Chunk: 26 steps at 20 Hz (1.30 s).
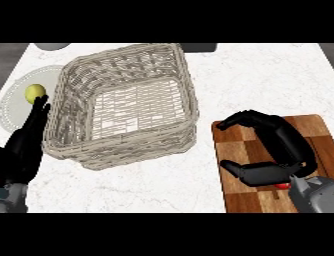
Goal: Pick the tomato from the cutting board and place it in the basket
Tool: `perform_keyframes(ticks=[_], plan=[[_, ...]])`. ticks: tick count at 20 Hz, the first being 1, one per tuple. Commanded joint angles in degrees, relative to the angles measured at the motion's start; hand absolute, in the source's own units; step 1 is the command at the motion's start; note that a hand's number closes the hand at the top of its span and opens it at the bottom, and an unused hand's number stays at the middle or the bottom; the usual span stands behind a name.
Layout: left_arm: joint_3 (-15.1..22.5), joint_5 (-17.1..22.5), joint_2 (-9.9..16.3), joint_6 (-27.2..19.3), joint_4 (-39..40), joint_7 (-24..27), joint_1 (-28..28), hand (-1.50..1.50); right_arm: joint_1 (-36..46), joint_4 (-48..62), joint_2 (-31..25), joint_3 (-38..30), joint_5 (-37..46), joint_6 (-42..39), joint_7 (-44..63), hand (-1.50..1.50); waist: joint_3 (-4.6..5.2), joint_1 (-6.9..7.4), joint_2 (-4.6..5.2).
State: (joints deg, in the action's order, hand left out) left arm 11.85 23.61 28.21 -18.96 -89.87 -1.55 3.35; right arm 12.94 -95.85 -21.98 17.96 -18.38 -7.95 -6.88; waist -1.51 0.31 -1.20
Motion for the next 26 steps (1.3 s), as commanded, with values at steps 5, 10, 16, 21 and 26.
perform_keyframes(ticks=[5,10,16,21,26], plan=[[4.47,0.6,0.65,2.12,6.63,-6.21,-11.12,0.0,3.1,-4.6,-13.32,-0.37,19.68,5.11,4.97,-1.5,2.13,-3.38,0.83],[3.17,1.09,1.37,1.44,5.55,-7.62,-12.0,0.0,6.61,-7.91,-24.39,-2.36,26.35,1.59,11.68,-1.5,2.12,-4.92,0.95],[2.18,1.85,2.42,3.24,4.47,-7.03,-14.21,0.0,10.2,-11.85,-34.64,-5.17,23.88,-8.51,17.6,-1.5,2.07,-4.58,1.06],[1.35,2.34,2.36,3.85,4.04,-6.03,-15.99,0.0,8.98,-12.3,-43.13,-5.18,19.61,-19.59,19.07,-1.5,2.09,-5.03,1.34],[4.04,0.46,-0.34,3.52,8.29,-7.74,-12.55,0.0,9.43,-12.55,-52.59,-11.54,10.15,-31.31,20.24,-1.5,1.69,-3.9,0.92]])
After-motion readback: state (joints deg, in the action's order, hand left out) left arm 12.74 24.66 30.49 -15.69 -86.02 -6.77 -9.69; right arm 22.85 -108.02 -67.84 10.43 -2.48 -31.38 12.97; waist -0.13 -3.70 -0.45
